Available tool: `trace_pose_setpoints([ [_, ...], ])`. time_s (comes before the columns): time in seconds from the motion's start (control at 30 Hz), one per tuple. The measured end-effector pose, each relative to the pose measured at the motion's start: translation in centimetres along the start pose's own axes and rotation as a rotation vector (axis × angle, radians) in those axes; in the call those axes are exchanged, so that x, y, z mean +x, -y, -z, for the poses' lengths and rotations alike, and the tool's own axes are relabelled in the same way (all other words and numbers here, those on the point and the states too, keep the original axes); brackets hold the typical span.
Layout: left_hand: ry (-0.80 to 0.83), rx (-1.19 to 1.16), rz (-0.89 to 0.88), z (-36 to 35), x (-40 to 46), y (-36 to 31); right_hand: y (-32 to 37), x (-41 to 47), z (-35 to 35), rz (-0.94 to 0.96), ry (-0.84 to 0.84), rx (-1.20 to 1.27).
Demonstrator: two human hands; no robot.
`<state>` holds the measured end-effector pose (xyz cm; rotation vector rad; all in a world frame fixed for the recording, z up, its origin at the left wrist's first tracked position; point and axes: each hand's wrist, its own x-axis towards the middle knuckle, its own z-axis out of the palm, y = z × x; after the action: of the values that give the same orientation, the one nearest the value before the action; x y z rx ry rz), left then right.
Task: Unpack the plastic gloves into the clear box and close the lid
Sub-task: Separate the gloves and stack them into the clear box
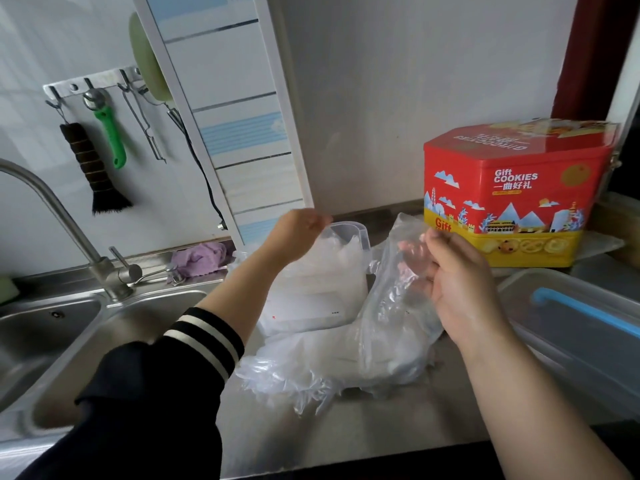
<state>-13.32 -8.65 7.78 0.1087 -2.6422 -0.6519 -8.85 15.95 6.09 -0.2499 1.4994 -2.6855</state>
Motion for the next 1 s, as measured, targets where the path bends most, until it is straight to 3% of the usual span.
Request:
trace_pose_setpoints([
  [0.07,-0.033,-0.275,-0.064,1.4,-1.2,-2.0,0.7,0.0,-0.7,-0.009,0.131,-0.005],
  [0.17,0.308,-0.748,-0.168,2.6,-3.6,-6.4,2.2,-0.1,-1.7,-0.055,0.387,0.085],
  [0.2,0.421,-0.832,-0.111,2.6,-4.4,-7.6,2.7,-0.1,-1.9,-0.061,0.447,0.116],
  [0.27,0.63,-0.976,0.058,2.7,-5.3,-8.4,3.5,-0.1,-2.3,-0.05,0.499,0.167],
  [0.33,0.86,-1.072,0.004,2.5,-5.5,-7.2,4.1,0.1,-2.5,-0.019,0.511,0.185],
  [0.4,0.935,-1.176,-0.036,2.8,-5.8,-5.4,4.3,0.5,-2.5,0.006,0.51,0.183],
  [0.53,0.802,-1.351,0.078,4.4,-6.2,-3.7,3.5,1.4,-2.4,0.037,0.474,0.118],
  [0.6,0.667,-1.317,0.144,5.6,-6.2,-2.6,2.6,1.8,-2.5,0.033,0.404,0.068],
  [0.7,0.381,-1.078,0.278,7.2,-5.8,-1.7,1.0,2.9,-3.0,0.013,0.22,-0.064],
  [0.8,0.104,-0.827,0.346,8.5,-4.1,-0.7,-0.7,4.3,-3.9,0.049,0.079,-0.344],
  [0.9,0.018,-0.531,0.322,8.7,-1.3,0.7,-2.6,5.4,-4.9,0.212,0.032,-0.757],
  [1.0,-0.008,-0.174,0.222,7.4,0.7,1.5,-4.3,5.7,-5.4,0.417,-0.025,-1.006],
])
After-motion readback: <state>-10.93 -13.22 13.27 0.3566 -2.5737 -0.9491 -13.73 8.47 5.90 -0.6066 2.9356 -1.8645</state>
